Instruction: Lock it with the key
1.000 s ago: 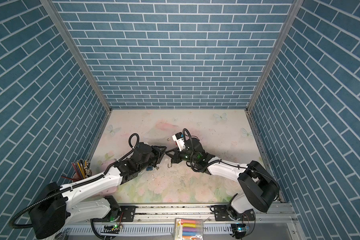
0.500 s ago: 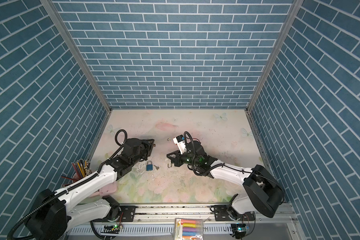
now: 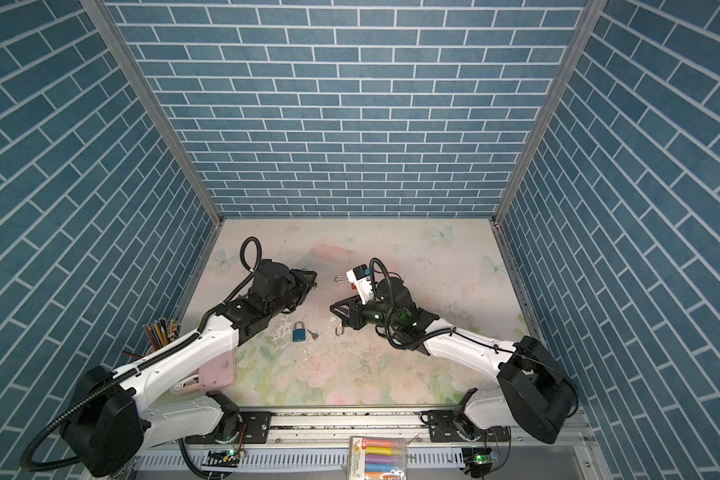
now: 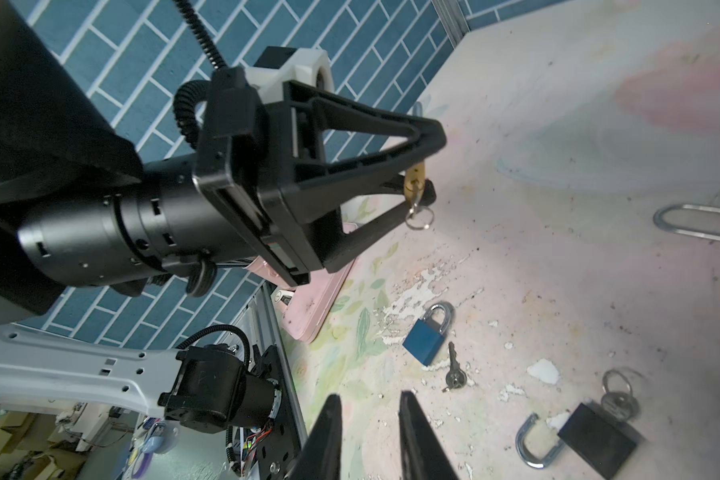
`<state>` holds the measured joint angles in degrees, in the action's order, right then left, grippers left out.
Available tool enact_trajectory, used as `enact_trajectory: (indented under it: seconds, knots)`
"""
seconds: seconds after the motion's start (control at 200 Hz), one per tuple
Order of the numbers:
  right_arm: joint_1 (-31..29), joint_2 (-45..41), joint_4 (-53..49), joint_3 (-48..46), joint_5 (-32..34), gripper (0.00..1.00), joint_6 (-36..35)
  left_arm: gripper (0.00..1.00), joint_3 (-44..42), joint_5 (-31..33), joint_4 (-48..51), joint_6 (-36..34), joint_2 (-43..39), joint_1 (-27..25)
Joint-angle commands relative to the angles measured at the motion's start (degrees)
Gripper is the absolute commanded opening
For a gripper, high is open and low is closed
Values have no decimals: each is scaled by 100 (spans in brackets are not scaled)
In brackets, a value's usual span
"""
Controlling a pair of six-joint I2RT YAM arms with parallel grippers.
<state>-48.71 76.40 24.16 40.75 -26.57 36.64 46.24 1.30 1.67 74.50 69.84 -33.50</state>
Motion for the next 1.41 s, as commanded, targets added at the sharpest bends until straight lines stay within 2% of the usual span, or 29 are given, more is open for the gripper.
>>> enact_trajectory:
  seconds: [0.0, 0.185, 0.405, 0.785, 1.4]
  knots:
    - [46, -187, 209, 161, 156, 31, 118, 0, 249, -310, 355, -613, 103, -111]
    - [48, 0, 306, 240, 197, 37, -155, 0, 519, -505, 629, -510, 229, -251]
    - [46, 193, 554, 239, 551, 38, -425, 0, 687, -857, 992, -262, 343, -281]
    - [46, 676, 633, 336, 486, 30, -376, 0, 359, -1220, 699, 383, 326, -289]
    - [46, 1050, 719, 477, 345, 23, -351, 0, 251, -1316, 461, 679, 342, -291]
